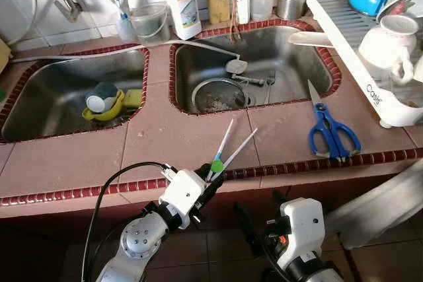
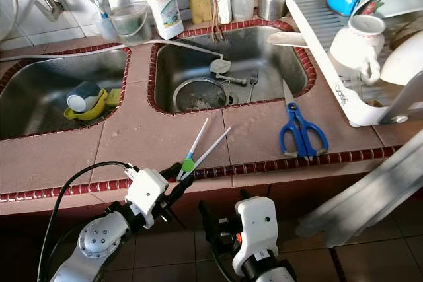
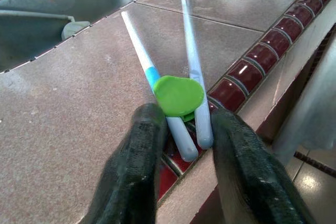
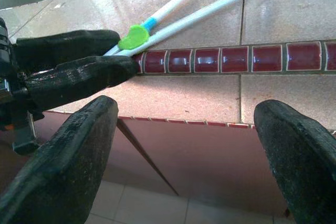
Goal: Kitchen organization
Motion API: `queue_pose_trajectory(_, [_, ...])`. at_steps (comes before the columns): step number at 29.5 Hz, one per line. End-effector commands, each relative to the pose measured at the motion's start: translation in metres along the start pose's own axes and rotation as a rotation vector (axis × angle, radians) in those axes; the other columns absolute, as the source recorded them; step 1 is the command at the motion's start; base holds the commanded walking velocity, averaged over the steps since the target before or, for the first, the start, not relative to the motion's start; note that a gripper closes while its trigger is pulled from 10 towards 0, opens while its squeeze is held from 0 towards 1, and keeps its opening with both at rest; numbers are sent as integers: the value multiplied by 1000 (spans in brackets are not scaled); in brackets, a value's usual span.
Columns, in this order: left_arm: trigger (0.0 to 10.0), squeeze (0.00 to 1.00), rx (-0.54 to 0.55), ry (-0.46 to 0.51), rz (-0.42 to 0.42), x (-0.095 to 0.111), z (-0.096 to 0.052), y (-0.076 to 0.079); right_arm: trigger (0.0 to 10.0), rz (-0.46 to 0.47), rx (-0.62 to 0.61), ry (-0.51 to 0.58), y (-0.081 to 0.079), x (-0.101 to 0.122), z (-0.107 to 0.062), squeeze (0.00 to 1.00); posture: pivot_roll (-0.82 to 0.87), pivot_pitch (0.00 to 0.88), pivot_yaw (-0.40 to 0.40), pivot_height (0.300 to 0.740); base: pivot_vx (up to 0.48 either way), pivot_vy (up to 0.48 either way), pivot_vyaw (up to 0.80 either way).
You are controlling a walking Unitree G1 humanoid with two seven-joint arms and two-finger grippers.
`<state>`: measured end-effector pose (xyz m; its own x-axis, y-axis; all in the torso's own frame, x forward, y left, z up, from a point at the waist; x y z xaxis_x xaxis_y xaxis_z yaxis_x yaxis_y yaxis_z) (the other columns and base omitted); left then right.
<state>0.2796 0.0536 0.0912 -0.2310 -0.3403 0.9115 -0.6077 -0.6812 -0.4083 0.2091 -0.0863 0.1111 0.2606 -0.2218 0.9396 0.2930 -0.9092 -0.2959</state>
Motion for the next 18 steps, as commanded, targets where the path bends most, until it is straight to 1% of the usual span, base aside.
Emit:
queue_pose_trajectory(1, [0,0,22,-34,-7,-8,-2,-5,10000,12,24,4,-7,0,-1,0,-294,177,161,740,0,0,0])
queue_pose_trajectory(9, [0,0,31,-36,-10,-9,-2,-7,10000,15,22,5,-7,0,0,0,-291,174,159,740,0,0,0])
queue_pose_trajectory(12, [0,0,57,-39,-37,-8,0,-10,10000,16,20,7,-7,1,0,0,-289,175,158,740,0,0,0])
queue_pose_trajectory(17, [0,0,83,-48,-76,-8,3,-12,10000,16,20,10,-7,2,1,0,-289,174,158,740,0,0,0])
queue_pose_trajectory(18, [0,0,92,-47,-96,-8,4,-13,10000,16,19,11,-7,2,1,0,-289,174,158,740,0,0,0])
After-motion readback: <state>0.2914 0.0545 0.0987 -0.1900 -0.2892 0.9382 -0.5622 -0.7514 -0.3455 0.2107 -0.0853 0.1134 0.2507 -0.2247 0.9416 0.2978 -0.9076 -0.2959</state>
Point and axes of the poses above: a point about 5 cm out from each wrist's last joint towards the gripper, its own z axis pointing out of the wrist towards the gripper, its own x axis along the axis of the wrist's last joint, y = z × x, the point moved 5 cm from there along z, pointing out of the wrist towards the gripper, and after that the axes turned 11 degrees about z, right-handed, at the moved point
